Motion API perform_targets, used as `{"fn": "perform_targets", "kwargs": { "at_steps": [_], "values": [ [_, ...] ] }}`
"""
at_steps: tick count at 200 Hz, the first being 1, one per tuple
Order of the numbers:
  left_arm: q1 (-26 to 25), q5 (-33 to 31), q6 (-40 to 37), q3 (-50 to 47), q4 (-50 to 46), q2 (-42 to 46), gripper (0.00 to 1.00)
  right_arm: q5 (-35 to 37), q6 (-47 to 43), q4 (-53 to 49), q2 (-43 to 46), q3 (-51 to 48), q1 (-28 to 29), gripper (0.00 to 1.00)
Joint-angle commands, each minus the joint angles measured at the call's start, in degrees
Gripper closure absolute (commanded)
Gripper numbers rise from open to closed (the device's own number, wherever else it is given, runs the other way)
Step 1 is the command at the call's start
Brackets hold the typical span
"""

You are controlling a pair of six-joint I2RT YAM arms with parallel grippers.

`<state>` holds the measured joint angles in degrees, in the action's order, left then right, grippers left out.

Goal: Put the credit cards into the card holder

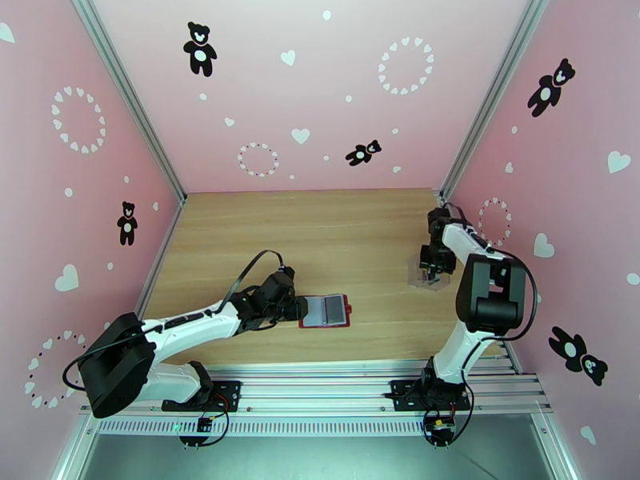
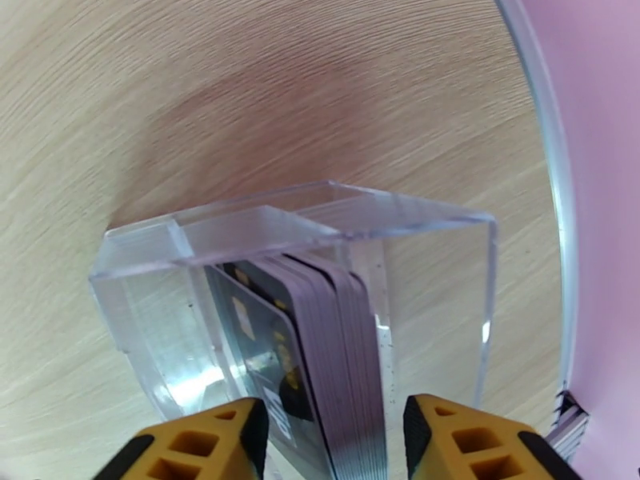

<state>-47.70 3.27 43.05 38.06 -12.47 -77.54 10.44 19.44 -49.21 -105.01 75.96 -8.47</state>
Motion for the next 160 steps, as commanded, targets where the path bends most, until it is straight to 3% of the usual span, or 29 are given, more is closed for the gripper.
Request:
{"fn": "perform_targets", "kwargs": {
  "at_steps": [1,88,160],
  "values": [
    [0.4,0.9,-0.9,-0.5,0.3,-0.2,0.58,-7.5,-1.4,0.2,-2.6,0.8,1.3,0.52],
    [0.4,0.5,-0.8,-0.6,0.3,-0.2,0.58,-9.6,-4.6,-2.1,-5.0,2.2,11.6,0.58],
    [0.4,0.4,-0.9,-0.4,-0.1,0.0,0.58,-6.1,-3.4,0.3,0.5,1.9,12.3,0.52]
  ]
}}
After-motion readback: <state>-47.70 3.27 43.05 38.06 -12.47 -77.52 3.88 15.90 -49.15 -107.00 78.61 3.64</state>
